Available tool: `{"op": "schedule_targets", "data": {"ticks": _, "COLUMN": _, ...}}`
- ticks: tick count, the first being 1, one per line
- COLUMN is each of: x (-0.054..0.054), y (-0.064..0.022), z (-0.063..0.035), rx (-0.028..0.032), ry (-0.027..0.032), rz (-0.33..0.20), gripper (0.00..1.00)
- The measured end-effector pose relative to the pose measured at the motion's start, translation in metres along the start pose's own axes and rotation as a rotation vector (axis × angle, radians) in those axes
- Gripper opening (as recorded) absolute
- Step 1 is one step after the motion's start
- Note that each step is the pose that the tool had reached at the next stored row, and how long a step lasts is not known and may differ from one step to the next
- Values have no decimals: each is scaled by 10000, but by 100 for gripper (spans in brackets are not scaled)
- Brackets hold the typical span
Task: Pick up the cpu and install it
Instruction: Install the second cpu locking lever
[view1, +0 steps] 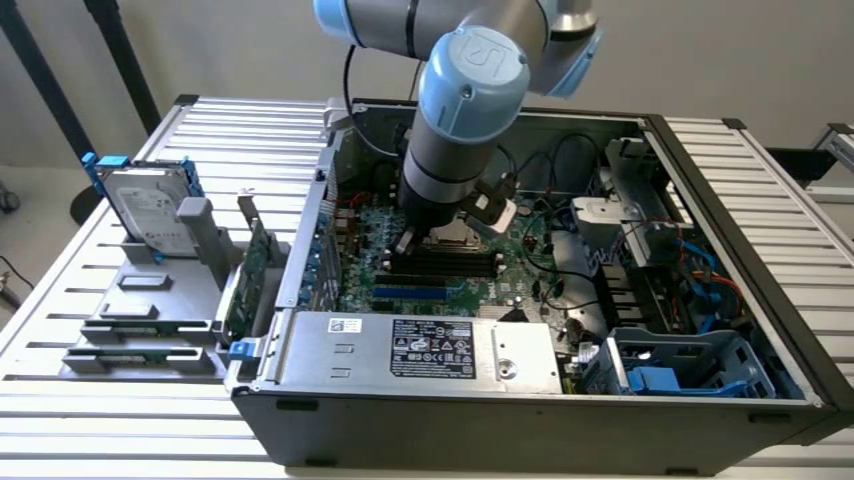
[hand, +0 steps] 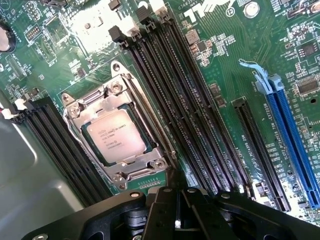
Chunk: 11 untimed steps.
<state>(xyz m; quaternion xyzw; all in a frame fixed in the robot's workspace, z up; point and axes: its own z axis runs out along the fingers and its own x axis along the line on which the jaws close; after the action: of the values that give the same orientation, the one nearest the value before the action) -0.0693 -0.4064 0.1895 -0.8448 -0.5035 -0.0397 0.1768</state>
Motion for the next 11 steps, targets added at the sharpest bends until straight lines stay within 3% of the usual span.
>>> {"op": "schedule_targets", "data": {"ticks": 4, "x": 2, "y": -2, "z": 7, "rx": -55, "ry": -104, "rz": 4, "gripper": 11}}
{"op": "schedule_targets", "data": {"ticks": 8, "x": 4, "y": -3, "z": 9, "rx": -144, "ry": -264, "rz": 19, "gripper": 11}}
{"op": "schedule_targets", "data": {"ticks": 11, "x": 4, "y": -3, "z": 6, "rx": -168, "ry": -309, "rz": 20, "gripper": 11}}
